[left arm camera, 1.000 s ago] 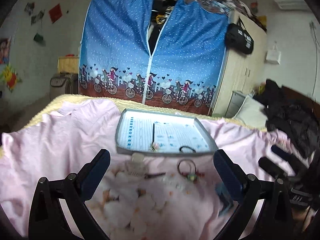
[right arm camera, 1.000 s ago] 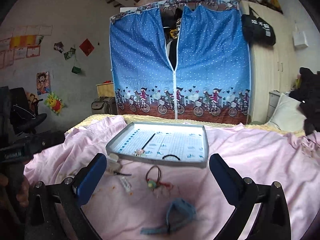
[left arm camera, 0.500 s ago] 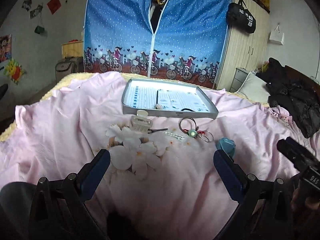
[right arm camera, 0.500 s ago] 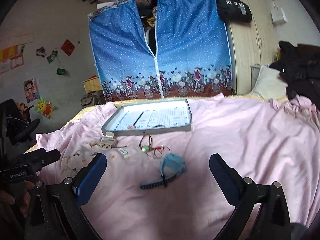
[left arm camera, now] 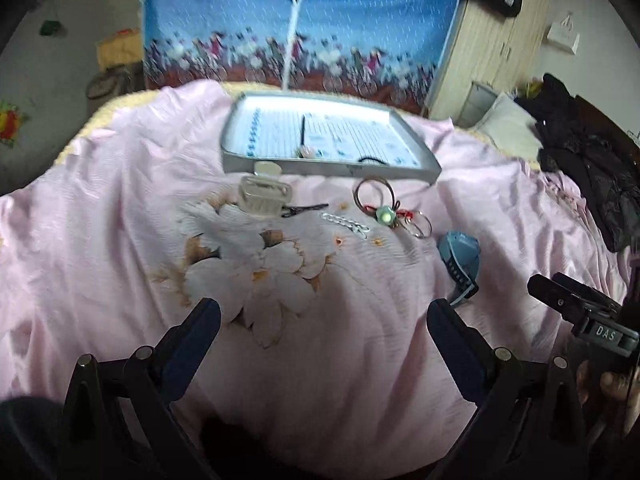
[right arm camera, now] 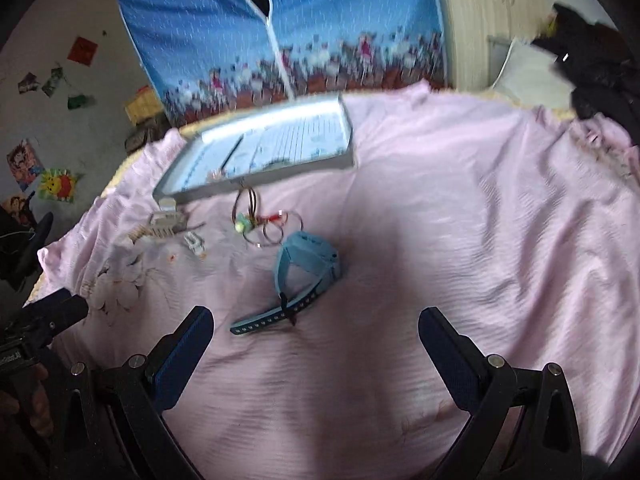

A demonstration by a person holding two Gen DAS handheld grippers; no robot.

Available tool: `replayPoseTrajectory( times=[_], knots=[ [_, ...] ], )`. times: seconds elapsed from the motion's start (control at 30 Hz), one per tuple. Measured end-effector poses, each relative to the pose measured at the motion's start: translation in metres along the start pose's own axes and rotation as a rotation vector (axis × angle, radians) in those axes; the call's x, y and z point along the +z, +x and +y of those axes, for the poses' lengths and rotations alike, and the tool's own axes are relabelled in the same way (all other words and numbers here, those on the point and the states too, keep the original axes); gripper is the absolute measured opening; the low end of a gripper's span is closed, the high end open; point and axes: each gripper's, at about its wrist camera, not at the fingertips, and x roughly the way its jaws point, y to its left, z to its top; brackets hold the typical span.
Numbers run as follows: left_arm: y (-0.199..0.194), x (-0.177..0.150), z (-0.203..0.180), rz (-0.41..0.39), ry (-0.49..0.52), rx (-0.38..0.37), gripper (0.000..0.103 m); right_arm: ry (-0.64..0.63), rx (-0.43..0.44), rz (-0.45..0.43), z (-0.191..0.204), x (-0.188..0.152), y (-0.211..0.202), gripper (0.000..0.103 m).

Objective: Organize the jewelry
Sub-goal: 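Grasp the light-blue watch band with the right tool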

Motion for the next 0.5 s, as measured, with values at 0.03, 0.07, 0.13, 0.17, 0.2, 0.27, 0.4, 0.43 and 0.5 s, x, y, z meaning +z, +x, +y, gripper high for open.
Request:
replayPoseTrajectory(
  times=[0.03, 0.07, 0.13, 0.17, 0.2, 0.27, 0.4, 0.43, 0.5],
  knots=[
    [0.004, 0.004, 0.001, 0.016, 0.009, -0.008, 0.101, -0.001, 0.015, 0.027, -0.002, 0.006, 0.004, 0.103],
    [0.01, 0.01, 0.002, 0.039, 0.017, -0.022, 0.101, -0.006, 0.023, 0.037, -0.004, 0.011, 0.007, 0.103],
    [0.02, 0.017, 0.004, 0.074, 0.015, -0.046, 0.101, -0.042, 0.008, 0.045, -0.004, 0.024, 0.014, 0.103],
    [0.028, 0.023, 0.006, 0.094, 0.015, -0.052, 0.101, -0.061, -0.003, 0.053, -0.003, 0.029, 0.018, 0.103],
    [0.032, 0.028, 0.007, 0.106, 0.013, -0.048, 0.101, -0.079, -0.002, 0.061, -0.003, 0.034, 0.023, 0.103],
    [0.045, 0.037, 0.01, 0.132, 0.005, -0.051, 0.1, -0.081, 0.018, 0.077, -0.005, 0.04, 0.034, 0.103],
    [0.068, 0.053, 0.012, 0.167, 0.019, -0.076, 0.1, -0.044, 0.048, 0.135, -0.014, 0.041, 0.06, 0.093],
    [0.073, 0.056, 0.011, 0.172, 0.029, -0.079, 0.1, -0.037, 0.054, 0.143, -0.017, 0.043, 0.063, 0.089],
    [0.085, 0.062, 0.009, 0.184, 0.055, -0.088, 0.1, -0.016, 0.074, 0.156, -0.02, 0.045, 0.07, 0.087]
  ],
)
